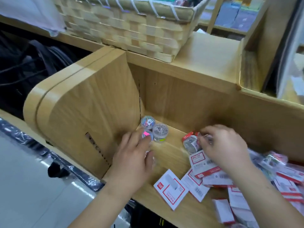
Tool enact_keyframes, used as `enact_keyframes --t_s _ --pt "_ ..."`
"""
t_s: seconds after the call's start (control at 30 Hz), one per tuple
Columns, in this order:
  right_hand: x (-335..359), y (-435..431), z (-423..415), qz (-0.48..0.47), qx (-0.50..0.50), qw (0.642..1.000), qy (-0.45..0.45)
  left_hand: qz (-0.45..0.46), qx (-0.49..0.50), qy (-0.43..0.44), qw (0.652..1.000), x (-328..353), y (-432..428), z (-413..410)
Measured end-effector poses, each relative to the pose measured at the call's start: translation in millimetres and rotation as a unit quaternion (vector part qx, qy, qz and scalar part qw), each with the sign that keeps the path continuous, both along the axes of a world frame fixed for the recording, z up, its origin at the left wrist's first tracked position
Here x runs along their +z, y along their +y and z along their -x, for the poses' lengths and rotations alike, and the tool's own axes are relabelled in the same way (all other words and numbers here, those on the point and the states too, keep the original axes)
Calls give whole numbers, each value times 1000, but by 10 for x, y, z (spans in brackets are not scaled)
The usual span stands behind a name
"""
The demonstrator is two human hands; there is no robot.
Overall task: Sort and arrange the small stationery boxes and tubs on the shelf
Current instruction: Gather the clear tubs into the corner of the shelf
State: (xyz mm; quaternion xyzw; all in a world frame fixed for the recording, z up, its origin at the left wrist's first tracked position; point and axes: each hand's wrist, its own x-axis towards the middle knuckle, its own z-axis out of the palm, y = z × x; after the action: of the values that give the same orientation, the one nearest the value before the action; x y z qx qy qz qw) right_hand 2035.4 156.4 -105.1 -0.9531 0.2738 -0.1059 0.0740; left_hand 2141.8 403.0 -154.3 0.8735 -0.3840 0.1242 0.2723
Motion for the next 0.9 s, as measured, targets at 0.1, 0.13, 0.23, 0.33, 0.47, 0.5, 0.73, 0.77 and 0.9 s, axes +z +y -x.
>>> enact_keyframes --t_s 0.1,0.13,0.23,0.33,0.47,0.5,0.73,0.77,0.9 --pt "10 -92 213 35 -45 995 85 37 -112 149 982 2 -453 55" --pt "-2 -110 266 29 -50 994 88 25 -136 183 973 -14 -610 55" --pt "-16 -142 363 -16 -60 996 65 -57 -193 179 963 -93 -1044 1" --pt "-28 -167 411 -43 -57 996 51 -111 -222 145 958 -130 -1313 -28" --pt "11 -206 446 -109 -62 991 39 -103 -234 96 962 -117 -1365 3" --pt "25 -199 452 -129 -59 990 26 -103 -230 86 964 -96 -1353 -1" --pt "25 27 524 -105 -50 990 -78 -89 -123 31 988 22 -768 38" --pt "-2 88 496 -106 -39 991 -74 -82 -107 20 991 -4 -644 16" --pt "-201 337 349 -110 20 993 -50 -90 -102 25 990 -142 -309 -110"
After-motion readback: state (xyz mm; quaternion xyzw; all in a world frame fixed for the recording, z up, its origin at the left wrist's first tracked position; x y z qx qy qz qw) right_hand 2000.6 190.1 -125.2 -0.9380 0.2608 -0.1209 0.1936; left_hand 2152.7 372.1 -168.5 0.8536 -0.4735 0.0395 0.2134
